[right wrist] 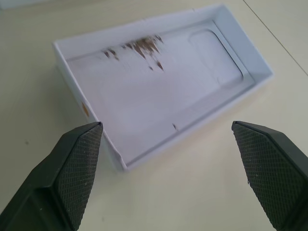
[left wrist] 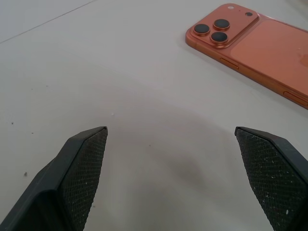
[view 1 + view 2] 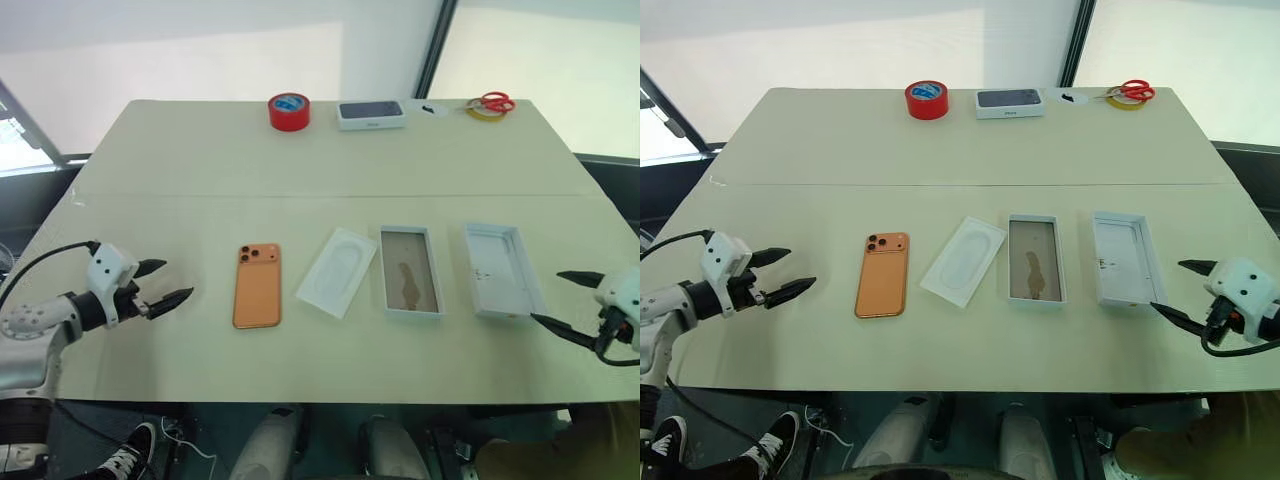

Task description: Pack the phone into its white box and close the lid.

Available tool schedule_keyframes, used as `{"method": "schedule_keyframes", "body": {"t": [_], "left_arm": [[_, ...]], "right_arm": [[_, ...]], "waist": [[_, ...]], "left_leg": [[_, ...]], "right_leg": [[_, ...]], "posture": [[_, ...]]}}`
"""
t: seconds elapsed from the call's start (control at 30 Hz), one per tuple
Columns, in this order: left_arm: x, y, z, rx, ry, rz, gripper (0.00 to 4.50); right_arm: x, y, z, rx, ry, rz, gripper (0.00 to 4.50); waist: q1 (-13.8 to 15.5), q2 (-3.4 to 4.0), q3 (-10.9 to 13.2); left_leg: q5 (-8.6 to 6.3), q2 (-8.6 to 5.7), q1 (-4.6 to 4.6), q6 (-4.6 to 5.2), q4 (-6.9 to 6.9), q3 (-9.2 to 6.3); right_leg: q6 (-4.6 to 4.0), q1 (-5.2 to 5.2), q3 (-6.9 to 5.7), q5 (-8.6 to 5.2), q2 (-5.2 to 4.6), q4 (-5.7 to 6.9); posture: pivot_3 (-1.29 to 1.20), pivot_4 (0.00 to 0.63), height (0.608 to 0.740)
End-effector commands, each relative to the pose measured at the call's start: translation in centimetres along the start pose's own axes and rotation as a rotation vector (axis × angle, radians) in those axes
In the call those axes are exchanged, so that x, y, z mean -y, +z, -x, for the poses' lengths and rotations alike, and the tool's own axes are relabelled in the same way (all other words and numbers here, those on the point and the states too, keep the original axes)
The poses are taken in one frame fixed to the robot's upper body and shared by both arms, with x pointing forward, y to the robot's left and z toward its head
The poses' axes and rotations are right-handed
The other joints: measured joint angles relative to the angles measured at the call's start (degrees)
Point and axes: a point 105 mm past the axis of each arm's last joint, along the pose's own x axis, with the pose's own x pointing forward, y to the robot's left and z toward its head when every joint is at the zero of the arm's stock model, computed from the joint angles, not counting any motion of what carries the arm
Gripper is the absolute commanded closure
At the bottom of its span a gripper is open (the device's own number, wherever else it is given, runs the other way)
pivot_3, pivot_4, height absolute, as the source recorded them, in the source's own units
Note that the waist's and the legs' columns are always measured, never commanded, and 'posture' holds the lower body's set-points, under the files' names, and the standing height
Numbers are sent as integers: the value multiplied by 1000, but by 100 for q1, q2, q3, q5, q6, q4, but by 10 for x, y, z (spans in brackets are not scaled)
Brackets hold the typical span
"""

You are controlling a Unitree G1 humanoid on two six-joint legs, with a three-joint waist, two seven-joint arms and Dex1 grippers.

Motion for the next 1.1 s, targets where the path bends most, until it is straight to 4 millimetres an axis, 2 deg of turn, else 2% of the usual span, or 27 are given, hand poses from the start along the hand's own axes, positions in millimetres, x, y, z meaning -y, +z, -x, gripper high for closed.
{"method": "schedule_keyframes", "body": {"t": [0.03,0.17,0.4,0.57,0.87,0.97,1.1], "left_arm": [[-6,18,8,65,44,-68,45],[-5,20,8,67,48,-49,45],[-15,38,8,131,68,-38,45],[-15,38,6,129,63,-20,45],[0,37,-8,63,5,-79,45],[7,51,-24,87,8,-95,45],[22,63,-60,64,-19,-122,45]], "right_arm": [[12,7,16,21,-46,-5,22],[12,6,16,27,-49,-22,22],[8,12,3,43,-23,11,22],[6,18,-2,55,-17,21,22],[7,34,-13,86,2,78,22],[2,60,-30,151,51,102,22],[-10,101,-61,240,137,141,22]], "waist": [[-1,5,-3],[-4,6,-4],[-10,7,-5],[-10,9,-5],[-9,10,-6],[-7,10,-5],[-4,9,-6]], "left_leg": [[0,0,0,0,0,0],[0,1,0,0,0,0],[0,1,0,0,0,0],[0,1,0,0,-1,0],[0,1,0,0,-1,0],[0,1,0,0,-1,0],[1,1,1,0,2,-1]], "right_leg": [[0,0,1,0,0,0],[-1,1,0,0,0,0],[-1,1,0,-1,0,0],[0,0,0,0,0,-3],[0,1,0,0,0,-2],[0,1,0,0,0,-2],[1,1,-1,1,1,1]], "posture": [[0,150,740],[0,150,740],[0,150,740],[0,150,740],[0,150,740],[0,150,740],[0,150,740]]}}
